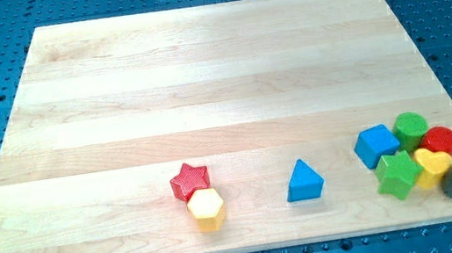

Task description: Place the cube at the top left of the triangle

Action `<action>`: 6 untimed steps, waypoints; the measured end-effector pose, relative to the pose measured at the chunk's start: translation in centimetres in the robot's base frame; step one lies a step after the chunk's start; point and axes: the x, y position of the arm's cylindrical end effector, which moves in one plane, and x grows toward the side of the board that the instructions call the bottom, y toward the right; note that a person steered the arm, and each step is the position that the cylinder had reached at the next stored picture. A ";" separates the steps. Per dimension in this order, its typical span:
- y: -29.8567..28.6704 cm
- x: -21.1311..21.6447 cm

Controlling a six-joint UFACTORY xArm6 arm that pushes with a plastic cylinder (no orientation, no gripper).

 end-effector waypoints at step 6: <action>-26.8 -13.9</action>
